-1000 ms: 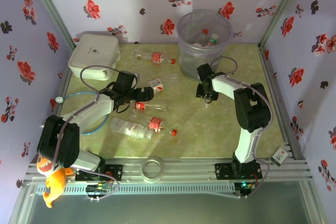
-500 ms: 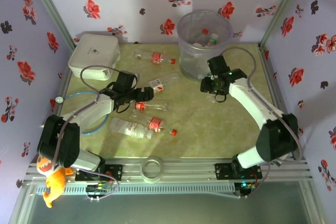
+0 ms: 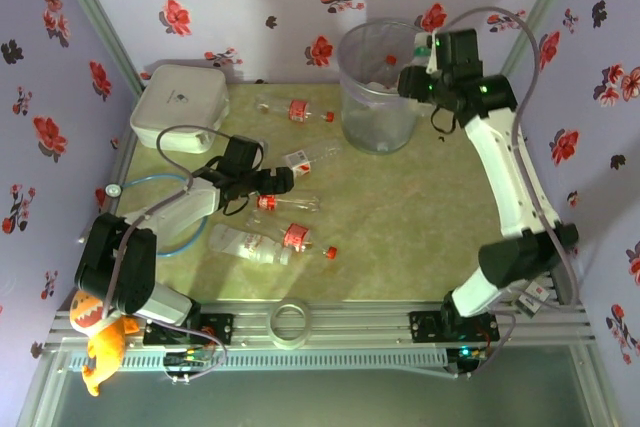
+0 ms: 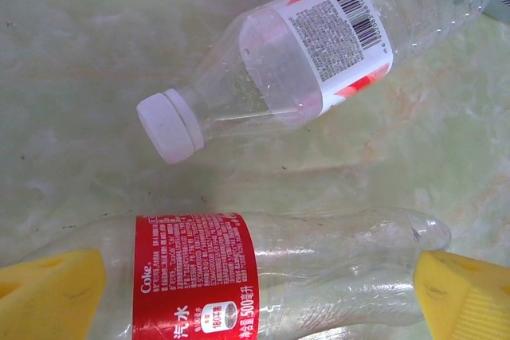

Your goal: Put the plastic bottles in the bin

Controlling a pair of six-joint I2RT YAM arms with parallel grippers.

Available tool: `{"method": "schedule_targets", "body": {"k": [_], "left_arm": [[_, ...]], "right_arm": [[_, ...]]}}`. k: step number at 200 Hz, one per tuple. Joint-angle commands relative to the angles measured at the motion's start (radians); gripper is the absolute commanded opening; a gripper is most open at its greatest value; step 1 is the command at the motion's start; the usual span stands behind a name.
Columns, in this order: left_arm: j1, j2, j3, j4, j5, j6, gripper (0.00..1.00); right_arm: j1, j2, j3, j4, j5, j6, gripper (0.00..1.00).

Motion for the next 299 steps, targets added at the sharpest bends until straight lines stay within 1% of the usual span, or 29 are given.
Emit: {"method": "schedule_targets", "body": {"k": [1, 28, 57, 80, 111, 136, 181, 199, 232, 251, 299], "left_arm": [[0.003, -0.019, 0.01, 0.011, 0.024, -0.015, 1.0], [0.0, -0.039, -0.002, 0.022, 0.032, -0.027, 1.0], [-0.003, -0.047, -0.003, 0.025, 0.036, -0.033, 1.0], [-0.002, -0.049, -0.004, 0.024, 0.037, -0.033, 1.0], [-0.003, -0.05, -0.003, 0.017, 0.037, -0.026, 1.0], [-0.002, -0.044, 0.0, 0.016, 0.037, -0.025, 1.0], [-0.003, -0.026, 0.006, 0.02, 0.037, -0.028, 1.0], [-0.003, -0.02, 0.01, 0.019, 0.037, -0.028, 1.0], [-0.004, -0.006, 0.02, 0.016, 0.039, -0.028, 1.0], [-0.004, -0.004, 0.023, 0.015, 0.039, -0.027, 1.0], [-0.005, -0.001, 0.022, 0.016, 0.04, -0.03, 1.0]], "right_arm": [[-0.023, 0.121, 0.135, 0.049, -0.016, -0.038, 0.45], [-0.051, 0.265, 0.338, 0.041, -0.027, -0.023, 0.45], [-0.079, 0.441, 0.576, -0.025, -0.042, 0.001, 0.45], [-0.094, 0.554, 0.683, -0.073, -0.039, 0.011, 0.45], [-0.095, 0.612, 0.664, -0.086, -0.039, 0.011, 0.46], [-0.095, 0.626, 0.605, -0.065, -0.036, 0.002, 0.46], [-0.091, 0.666, 0.574, -0.111, -0.022, -0.03, 0.49], [-0.088, 0.662, 0.541, -0.111, -0.015, -0.041, 0.52], [-0.086, 0.659, 0.524, -0.103, -0.01, -0.046, 0.69], [-0.085, 0.656, 0.527, -0.101, -0.01, -0.049, 0.75], [-0.079, 0.638, 0.551, -0.102, -0.017, -0.062, 0.76]]}}
